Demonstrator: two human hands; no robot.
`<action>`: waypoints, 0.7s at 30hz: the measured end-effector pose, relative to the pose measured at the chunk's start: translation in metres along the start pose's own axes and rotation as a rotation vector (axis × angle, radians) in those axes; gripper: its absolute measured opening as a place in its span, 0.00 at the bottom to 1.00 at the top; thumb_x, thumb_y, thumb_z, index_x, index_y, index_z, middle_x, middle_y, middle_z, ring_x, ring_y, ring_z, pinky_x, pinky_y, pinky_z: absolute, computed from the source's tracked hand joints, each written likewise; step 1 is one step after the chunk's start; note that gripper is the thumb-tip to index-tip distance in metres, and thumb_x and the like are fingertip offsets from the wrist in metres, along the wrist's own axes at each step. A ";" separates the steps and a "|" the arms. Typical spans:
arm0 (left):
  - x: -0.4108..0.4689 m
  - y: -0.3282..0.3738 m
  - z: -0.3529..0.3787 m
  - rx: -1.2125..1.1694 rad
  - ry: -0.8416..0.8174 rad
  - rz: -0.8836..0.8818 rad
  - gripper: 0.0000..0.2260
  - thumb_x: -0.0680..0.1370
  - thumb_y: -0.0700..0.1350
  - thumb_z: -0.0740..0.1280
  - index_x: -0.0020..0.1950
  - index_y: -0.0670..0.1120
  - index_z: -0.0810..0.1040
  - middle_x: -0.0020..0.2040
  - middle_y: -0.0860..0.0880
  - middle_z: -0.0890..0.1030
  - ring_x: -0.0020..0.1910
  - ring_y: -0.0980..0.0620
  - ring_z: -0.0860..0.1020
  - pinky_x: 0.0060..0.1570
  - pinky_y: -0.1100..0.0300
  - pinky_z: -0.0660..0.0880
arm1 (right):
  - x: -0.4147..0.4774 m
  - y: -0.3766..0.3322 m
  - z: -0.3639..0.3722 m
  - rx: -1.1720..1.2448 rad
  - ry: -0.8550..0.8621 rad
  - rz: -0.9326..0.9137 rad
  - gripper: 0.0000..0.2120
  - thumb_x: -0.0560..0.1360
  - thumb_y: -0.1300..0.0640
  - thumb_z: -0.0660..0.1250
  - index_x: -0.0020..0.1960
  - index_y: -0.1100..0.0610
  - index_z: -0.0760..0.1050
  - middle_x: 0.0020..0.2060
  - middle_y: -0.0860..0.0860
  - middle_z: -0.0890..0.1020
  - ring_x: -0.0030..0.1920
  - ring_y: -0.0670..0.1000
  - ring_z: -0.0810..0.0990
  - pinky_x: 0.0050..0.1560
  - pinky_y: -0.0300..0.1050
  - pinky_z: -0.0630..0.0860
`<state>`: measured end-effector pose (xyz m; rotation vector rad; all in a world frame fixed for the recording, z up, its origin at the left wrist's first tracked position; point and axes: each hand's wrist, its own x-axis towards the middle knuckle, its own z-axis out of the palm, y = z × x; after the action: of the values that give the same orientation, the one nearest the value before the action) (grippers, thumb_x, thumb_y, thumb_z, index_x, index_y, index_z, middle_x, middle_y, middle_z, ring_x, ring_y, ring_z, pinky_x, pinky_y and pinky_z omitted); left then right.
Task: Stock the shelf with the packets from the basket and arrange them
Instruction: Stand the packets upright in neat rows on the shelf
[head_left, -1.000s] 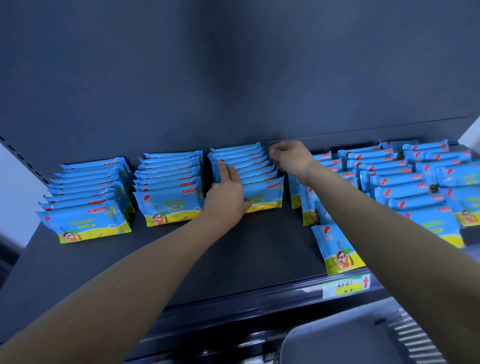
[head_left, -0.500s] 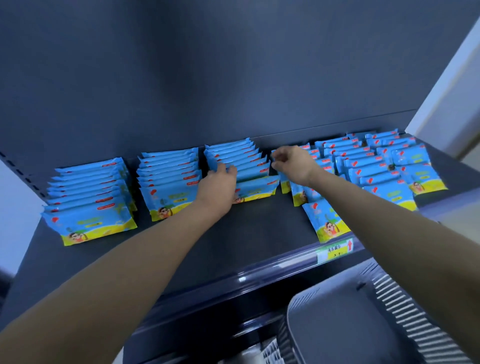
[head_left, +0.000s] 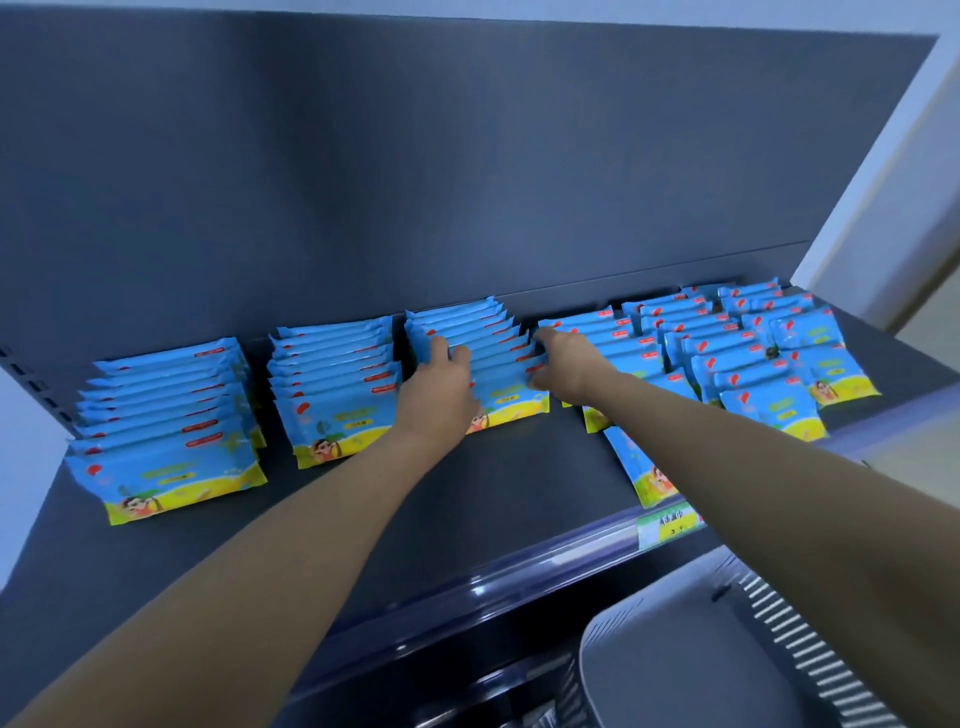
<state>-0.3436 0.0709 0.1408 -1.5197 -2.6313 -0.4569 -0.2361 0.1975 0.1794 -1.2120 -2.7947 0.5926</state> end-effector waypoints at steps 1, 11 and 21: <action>0.000 0.000 0.002 0.029 -0.003 -0.001 0.19 0.74 0.44 0.68 0.60 0.41 0.66 0.62 0.42 0.64 0.47 0.44 0.76 0.40 0.52 0.75 | 0.003 -0.001 0.002 -0.022 0.004 -0.006 0.14 0.72 0.62 0.65 0.56 0.62 0.68 0.49 0.59 0.77 0.43 0.57 0.74 0.39 0.46 0.71; 0.008 0.015 0.002 0.003 -0.024 -0.181 0.25 0.72 0.43 0.70 0.65 0.44 0.62 0.64 0.43 0.61 0.55 0.42 0.73 0.48 0.48 0.76 | 0.021 0.019 -0.004 -0.160 -0.006 -0.187 0.18 0.72 0.55 0.68 0.58 0.60 0.67 0.51 0.58 0.78 0.49 0.59 0.76 0.40 0.45 0.68; -0.021 0.035 -0.001 -0.126 0.122 -0.422 0.25 0.77 0.46 0.65 0.70 0.41 0.61 0.65 0.43 0.63 0.53 0.41 0.75 0.50 0.47 0.75 | 0.028 0.050 -0.024 -0.171 -0.006 -0.365 0.24 0.76 0.53 0.66 0.68 0.60 0.63 0.60 0.60 0.73 0.58 0.60 0.74 0.51 0.50 0.73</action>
<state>-0.3031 0.0697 0.1456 -0.9144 -2.8656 -0.7277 -0.2168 0.2566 0.1802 -0.6852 -3.0109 0.3362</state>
